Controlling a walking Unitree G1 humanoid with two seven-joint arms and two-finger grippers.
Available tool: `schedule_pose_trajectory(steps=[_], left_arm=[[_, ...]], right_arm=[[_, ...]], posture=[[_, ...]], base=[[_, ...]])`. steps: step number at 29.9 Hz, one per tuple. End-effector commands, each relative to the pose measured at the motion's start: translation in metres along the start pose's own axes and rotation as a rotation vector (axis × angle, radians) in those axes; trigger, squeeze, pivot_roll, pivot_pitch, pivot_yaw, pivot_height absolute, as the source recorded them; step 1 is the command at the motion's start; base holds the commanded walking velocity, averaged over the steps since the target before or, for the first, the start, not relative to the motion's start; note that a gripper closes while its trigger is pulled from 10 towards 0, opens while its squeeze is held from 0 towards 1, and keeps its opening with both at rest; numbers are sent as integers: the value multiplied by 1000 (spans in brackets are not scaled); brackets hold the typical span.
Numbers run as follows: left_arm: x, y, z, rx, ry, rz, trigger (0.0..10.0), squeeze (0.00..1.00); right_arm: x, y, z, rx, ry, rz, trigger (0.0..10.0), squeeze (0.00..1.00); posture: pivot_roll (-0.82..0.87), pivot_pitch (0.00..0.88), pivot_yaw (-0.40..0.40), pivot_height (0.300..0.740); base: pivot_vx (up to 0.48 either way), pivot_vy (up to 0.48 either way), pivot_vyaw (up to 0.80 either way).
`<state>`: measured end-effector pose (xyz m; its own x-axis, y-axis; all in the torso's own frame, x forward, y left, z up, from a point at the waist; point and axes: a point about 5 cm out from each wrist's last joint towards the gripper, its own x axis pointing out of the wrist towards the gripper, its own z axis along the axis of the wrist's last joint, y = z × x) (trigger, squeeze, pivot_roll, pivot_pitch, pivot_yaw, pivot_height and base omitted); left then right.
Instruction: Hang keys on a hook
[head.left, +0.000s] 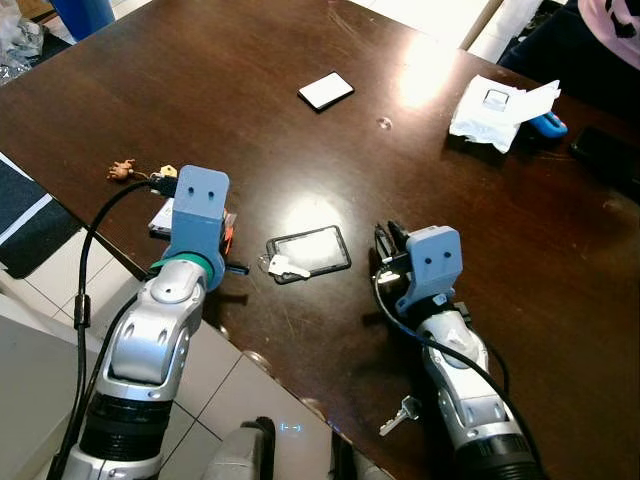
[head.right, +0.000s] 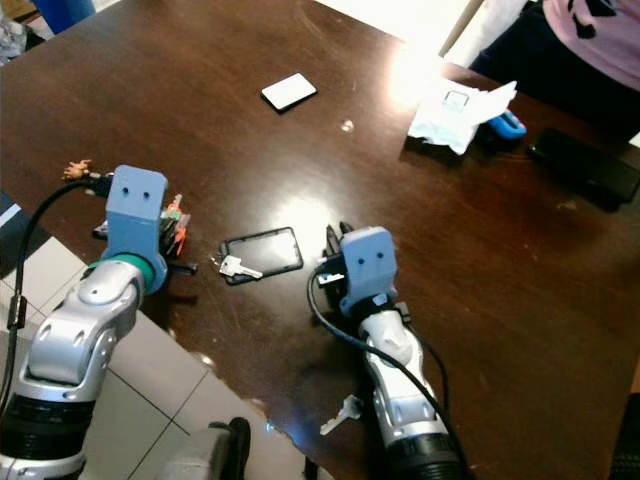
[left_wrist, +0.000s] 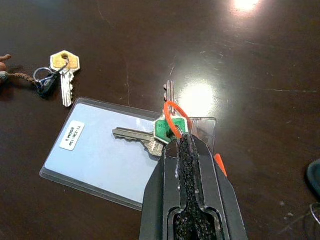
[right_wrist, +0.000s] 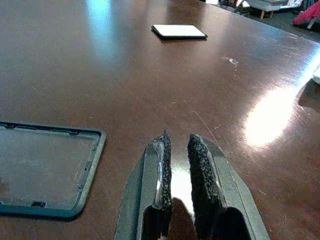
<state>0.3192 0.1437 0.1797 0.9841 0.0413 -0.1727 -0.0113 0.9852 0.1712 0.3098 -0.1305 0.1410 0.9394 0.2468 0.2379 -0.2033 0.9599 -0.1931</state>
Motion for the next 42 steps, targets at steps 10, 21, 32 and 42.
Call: schedule_pose_trajectory(steps=[10, 21, 32, 42], left_arm=[[-13, -2, 40, -77, -268, -114, 10000, 0], [-9, -20, 1, 144, -104, -153, 10000, 1000], [-5, -9, 5, 97, -97, -61, 10000, 0], [1, -1, 10, 76, -90, -16, 10000, 0]], right_arm=[[3, -1, 1, -2, 1, -9, 10000, 0], [-3, 2, -3, 3, 13, -15, 10000, 0], [-3, 3, -4, 5, 18, -15, 10000, 0], [-2, 4, -5, 8, 19, -9, 10000, 0]], posture=[[50, 224, 102, 740], [42, 242, 113, 740], [50, 239, 116, 740], [52, 238, 116, 740]], base=[[0, 0, 0], [0, 0, 0], [0, 0, 0], [0, 0, 0]])
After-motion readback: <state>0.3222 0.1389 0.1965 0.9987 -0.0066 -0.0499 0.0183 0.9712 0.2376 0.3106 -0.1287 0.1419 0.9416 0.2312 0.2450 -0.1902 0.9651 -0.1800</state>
